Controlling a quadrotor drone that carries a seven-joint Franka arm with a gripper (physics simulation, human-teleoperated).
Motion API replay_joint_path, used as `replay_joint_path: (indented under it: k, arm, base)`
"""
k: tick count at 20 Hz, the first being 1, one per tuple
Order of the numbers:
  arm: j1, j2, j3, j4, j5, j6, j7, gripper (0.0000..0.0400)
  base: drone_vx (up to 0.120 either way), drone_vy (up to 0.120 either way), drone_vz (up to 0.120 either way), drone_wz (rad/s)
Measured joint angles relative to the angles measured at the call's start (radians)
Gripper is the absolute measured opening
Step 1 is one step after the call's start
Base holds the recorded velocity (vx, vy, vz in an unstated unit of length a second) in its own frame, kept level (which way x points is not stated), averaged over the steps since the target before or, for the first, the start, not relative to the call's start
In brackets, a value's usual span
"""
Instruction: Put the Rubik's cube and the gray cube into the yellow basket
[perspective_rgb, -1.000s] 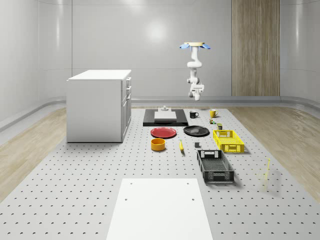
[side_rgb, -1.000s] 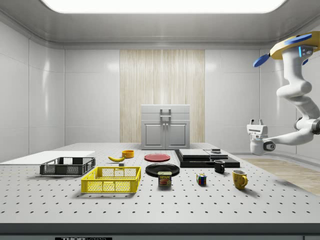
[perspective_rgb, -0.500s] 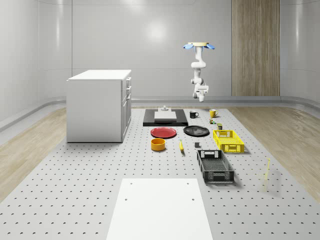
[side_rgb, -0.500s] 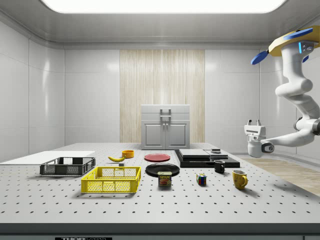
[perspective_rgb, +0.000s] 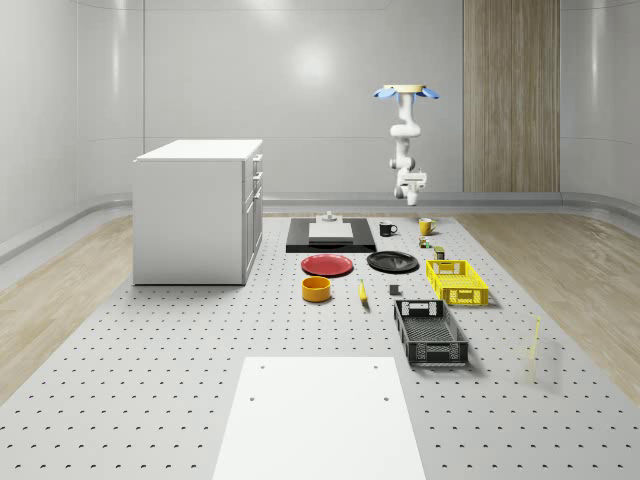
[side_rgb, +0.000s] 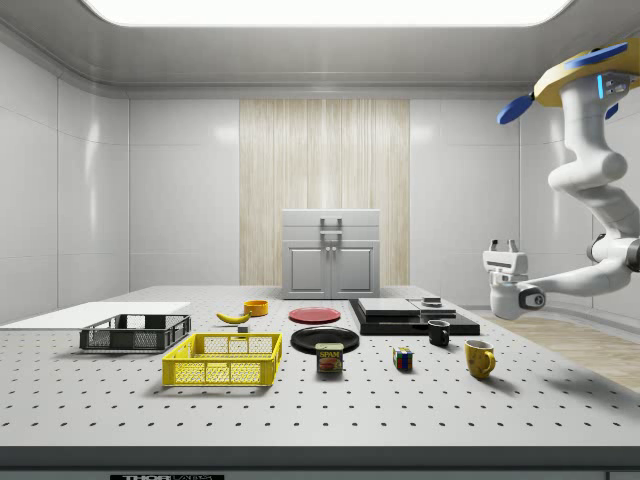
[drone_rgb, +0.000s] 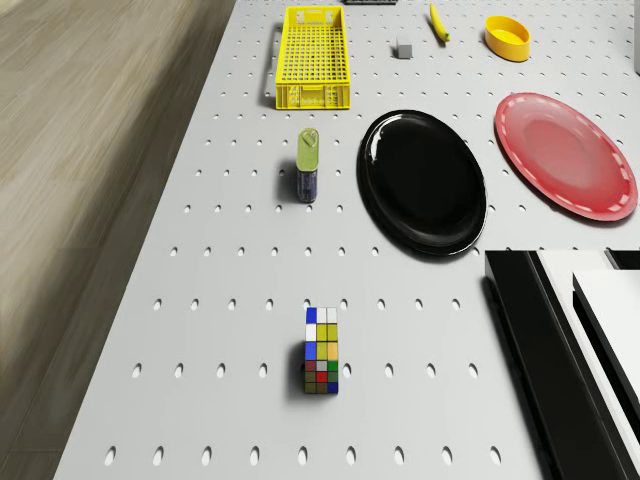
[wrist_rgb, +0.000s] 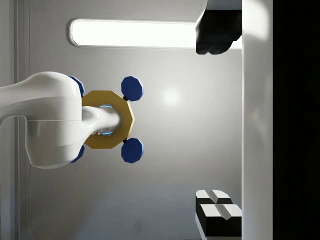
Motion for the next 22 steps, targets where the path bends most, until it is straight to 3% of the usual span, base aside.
replay_joint_path:
  k: [4, 22]
  arm:
    - [-0.001, -0.002, 0.002, -0.002, -0.003, 0.003, 0.0, 0.04]
    - [-0.028, -0.013, 0.088, -0.017, -0.123, 0.018, 0.016, 0.04]
  base:
    - [0.12, 0.12, 0.0, 0.0]
    - [0.12, 0.0, 0.0, 0.0]
